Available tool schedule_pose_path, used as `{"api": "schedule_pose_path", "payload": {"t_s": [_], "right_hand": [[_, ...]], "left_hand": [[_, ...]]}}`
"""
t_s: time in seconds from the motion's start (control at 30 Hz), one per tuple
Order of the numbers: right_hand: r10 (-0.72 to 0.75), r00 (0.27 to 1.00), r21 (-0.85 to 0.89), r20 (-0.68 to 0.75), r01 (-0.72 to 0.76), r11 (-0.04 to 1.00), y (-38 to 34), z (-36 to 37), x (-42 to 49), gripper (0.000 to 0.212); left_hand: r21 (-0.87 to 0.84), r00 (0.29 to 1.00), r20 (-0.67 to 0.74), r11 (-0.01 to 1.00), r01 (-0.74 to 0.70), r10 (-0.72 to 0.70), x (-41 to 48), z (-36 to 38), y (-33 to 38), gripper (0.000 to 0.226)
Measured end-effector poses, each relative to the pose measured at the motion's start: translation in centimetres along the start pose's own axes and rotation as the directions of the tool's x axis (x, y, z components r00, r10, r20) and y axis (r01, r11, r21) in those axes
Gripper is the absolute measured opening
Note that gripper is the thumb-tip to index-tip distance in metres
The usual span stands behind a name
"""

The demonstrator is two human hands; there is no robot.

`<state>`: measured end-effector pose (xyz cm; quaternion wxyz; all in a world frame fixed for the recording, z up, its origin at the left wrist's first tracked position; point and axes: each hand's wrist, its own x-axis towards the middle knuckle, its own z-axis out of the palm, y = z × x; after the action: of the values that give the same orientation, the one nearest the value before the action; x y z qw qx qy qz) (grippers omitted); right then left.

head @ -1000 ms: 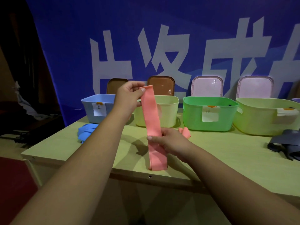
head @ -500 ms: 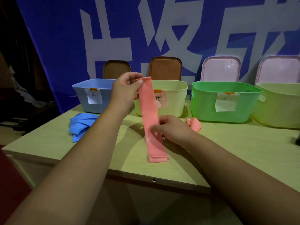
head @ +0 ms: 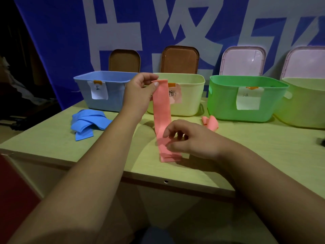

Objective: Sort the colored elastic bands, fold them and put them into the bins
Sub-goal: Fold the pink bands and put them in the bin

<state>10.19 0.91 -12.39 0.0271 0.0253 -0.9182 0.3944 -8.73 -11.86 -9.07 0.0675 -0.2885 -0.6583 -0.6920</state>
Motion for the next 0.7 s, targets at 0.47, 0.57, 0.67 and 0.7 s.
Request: {"api": "schedule_pose_path", "payload": {"t_s": [0.47,0.57,0.67,0.7], "right_hand": [[-0.142,0.984,-0.2,-0.105,0.119,0.972,1.3,1.7,-1.9,0.01],[-0.149,0.98,-0.169,-0.13,0.126,0.977,1.5,1.6,-2.0,0.008],[-0.131,0.98,-0.112,-0.147,0.115,0.987,1.5,1.5,-2.1,0.007],[-0.122,0.982,-0.091,-0.146,0.109,0.99,1.5,1.5,-2.1,0.007]], "left_hand": [[0.053,0.998,0.019,0.996,0.066,-0.067,-2.8,-0.4,0.9,0.019],[0.073,0.997,0.023,0.995,0.07,-0.072,-2.7,-0.3,1.3,0.02],[0.074,0.996,0.033,0.994,0.075,-0.078,-2.5,-0.1,1.6,0.021],[0.078,0.996,0.033,0.994,0.078,-0.081,-2.4,-0.1,1.7,0.021]]}}
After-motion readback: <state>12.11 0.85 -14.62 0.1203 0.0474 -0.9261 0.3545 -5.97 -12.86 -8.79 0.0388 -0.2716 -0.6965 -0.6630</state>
